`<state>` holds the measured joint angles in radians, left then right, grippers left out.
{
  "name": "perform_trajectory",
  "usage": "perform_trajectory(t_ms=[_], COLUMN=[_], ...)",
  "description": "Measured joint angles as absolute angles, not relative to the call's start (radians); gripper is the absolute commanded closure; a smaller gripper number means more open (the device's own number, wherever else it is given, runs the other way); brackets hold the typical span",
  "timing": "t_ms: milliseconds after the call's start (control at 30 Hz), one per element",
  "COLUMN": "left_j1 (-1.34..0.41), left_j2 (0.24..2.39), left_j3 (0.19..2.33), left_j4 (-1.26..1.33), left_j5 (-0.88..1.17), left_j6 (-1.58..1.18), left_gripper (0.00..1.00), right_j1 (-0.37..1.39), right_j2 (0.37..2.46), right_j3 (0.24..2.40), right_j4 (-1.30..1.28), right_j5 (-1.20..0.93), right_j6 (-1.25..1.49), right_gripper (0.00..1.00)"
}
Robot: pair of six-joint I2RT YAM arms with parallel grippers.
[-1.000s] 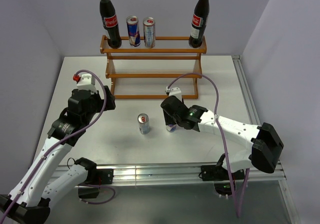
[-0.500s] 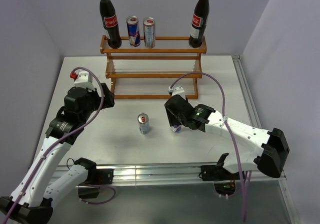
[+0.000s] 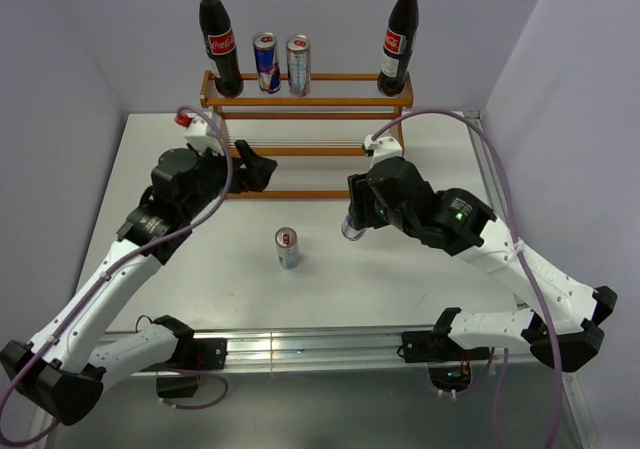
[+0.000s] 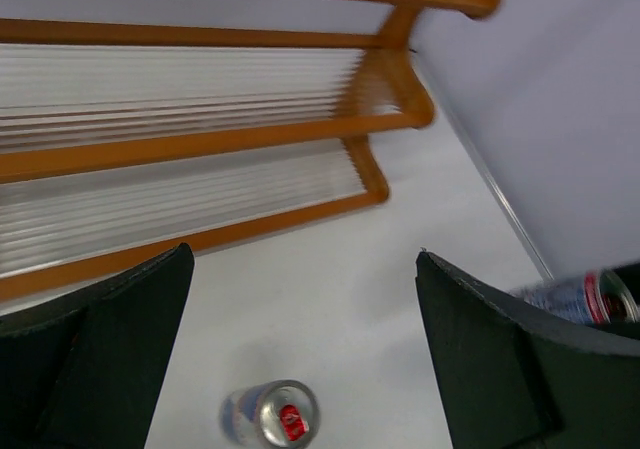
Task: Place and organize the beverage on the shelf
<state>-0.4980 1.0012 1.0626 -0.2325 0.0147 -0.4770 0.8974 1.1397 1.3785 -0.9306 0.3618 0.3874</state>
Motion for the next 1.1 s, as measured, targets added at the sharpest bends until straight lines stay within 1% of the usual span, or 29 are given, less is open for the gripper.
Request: perform_trajectory(t_ms=[233,433,600,867,1100], left_j1=[-0.744,-0.879,-0.988,-1.063,-1.095], left_j2=[1.004,0.953,0.961,1.069,1.082], left_j3=[0.961,0.873,0.853,0.853,0.853], left_j4=[-0.012,0.127,0.190,0.221,0.253], left_j5=[0.065,0.083,0.044,-0.033,-0.065], left_j6=[-0.355,-0.238,-0.142,-0.061,-0.020], left_gripper=[0.01,0.00,0.00,0.00,0.01], right_j1=[0.897,0.897,0.905,0.934,0.934], right_j2=[1.155,1.167,1.199,1.219,1.218], right_j3=[1.538,1.599,1.646,1.658,1.657], right_j4=[-1.079,-1.135,-1.165,-1.182,-1.183], right_j5=[0.322,0.224,0.201,0.213,0.219], right_j6=[0.374,0.368,0.352,0.342,0.331], right_gripper=[1.00,1.00,1.00,1.00,1.00])
